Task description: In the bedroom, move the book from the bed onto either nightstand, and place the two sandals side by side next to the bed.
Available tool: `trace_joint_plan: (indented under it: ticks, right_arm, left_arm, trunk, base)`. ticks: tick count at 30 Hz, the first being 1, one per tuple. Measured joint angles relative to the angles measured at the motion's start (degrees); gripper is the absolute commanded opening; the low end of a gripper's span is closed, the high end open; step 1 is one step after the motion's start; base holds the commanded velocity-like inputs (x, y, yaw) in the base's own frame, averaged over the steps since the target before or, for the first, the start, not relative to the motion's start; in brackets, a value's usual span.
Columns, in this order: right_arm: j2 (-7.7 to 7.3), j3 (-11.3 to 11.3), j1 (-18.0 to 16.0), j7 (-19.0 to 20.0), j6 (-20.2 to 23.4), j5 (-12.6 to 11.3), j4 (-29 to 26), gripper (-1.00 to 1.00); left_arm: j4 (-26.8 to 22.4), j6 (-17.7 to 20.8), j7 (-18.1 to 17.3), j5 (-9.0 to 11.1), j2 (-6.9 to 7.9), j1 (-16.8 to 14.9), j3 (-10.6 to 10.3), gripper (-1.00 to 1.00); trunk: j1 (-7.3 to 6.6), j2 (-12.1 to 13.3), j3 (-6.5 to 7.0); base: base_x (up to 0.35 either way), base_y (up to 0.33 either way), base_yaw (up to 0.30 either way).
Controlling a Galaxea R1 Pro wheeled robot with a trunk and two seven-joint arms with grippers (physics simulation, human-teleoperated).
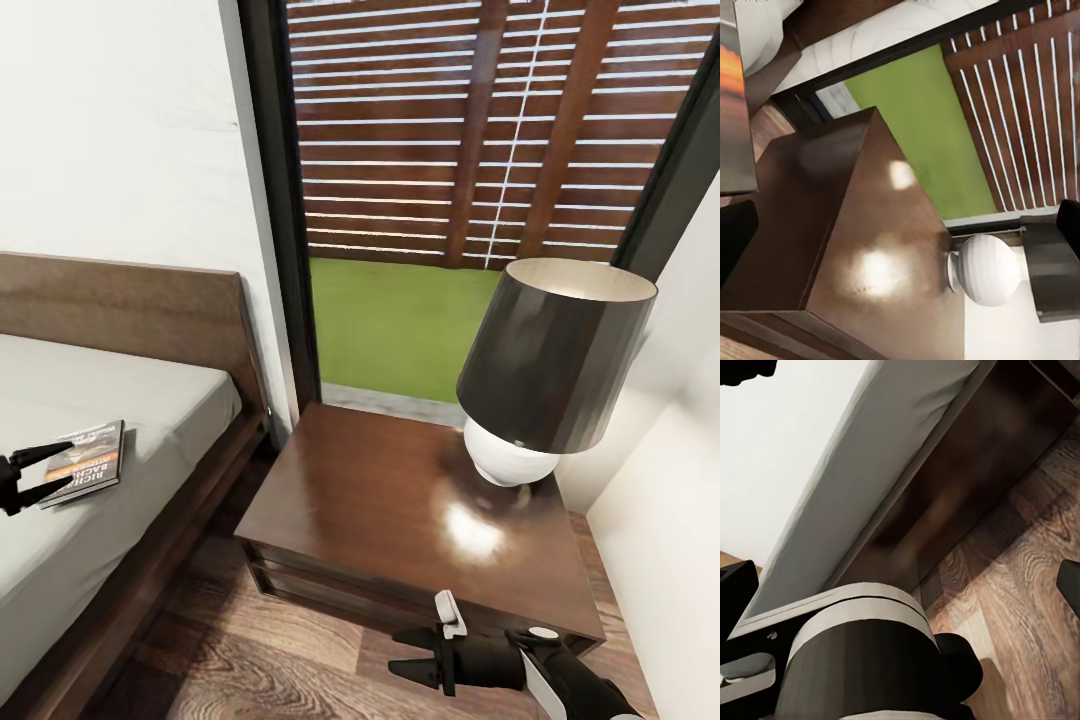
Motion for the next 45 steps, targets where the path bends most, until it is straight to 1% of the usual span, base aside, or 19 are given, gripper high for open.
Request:
trace_joint_plan:
  ticks: [6,17,21,22,29,30,32,36,40,45]
  right_arm:
    - [0.00,0.0,0.0,-0.6,0.2,0.1,0.0,1.00]
    - [0.00,0.0,0.0,-1.5,-0.1,0.2,0.0,1.00]
    - [0.00,0.0,0.0,-1.6,0.0,0.2,0.0,1.00]
    - [0.00,0.0,0.0,-1.6,0.0,0.2,0.0,1.00]
    - [-0.18,-0.1,0.0,-1.6,0.3,0.3,0.0,1.00]
    - [-0.18,-0.1,0.0,-1.6,0.3,0.3,0.0,1.00]
    - [-0.24,-0.1,0.0,-1.6,0.4,0.2,0.0,1.00]
    - [-0.31,-0.1,0.0,-1.6,0.4,0.2,0.0,1.00]
    - [-0.33,-0.2,0.0,-1.6,0.4,0.0,0.0,1.00]
    - [-0.36,-0.3,0.0,-1.5,0.4,-0.1,0.0,1.00]
  left_arm:
    - [1.6,-1.5,-0.8,-0.1,-0.23,0.1,0.0,1.00]
    - [2.1,-2.7,-1.1,-0.2,-1.08,0.3,0.0,1.00]
    - [2.1,-2.8,-1.1,-0.2,-1.88,0.3,0.0,1.00]
    - [2.1,-2.8,-1.1,-0.2,-1.89,0.3,0.0,1.00]
    - [2.1,-3.0,-0.8,-0.4,-4.60,0.3,-0.1,1.00]
    - [2.1,-3.0,-0.8,-0.4,-4.62,0.3,0.0,1.00]
    - [2.1,-3.0,-0.8,-0.9,-5.27,0.3,-0.1,1.00]
    - [2.1,-3.1,-0.7,-2.6,-6.18,0.3,0.0,1.00]
    - [2.1,-3.1,-0.8,-4.1,-6.58,0.3,0.1,1.00]
    - [2.0,-3.1,-0.8,-4.9,-6.75,0.3,0.2,1.00]
  trunk:
    - [0.00,0.0,0.00]
    - [0.00,0.0,0.00]
    - [0.00,0.0,0.00]
    - [0.00,0.0,0.00]
    - [0.01,0.0,0.00]
    - [0.01,0.0,0.00]
    - [0.01,0.0,0.00]
    - [0.02,0.0,0.00]
    - [0.02,0.0,0.00]
    - [0.02,0.0,0.00]
  base:
    - [0.000,0.000,0.000]
    - [0.000,0.000,0.000]
    - [0.000,0.000,0.000]
    - [0.000,0.000,0.000]
    - [-0.036,0.000,0.000]
    - [-0.084,0.000,0.000]
    - [-0.102,0.000,0.000]
    - [-0.129,0.000,0.000]
    - [-0.150,0.000,0.000]
    - [-0.149,0.000,0.000]
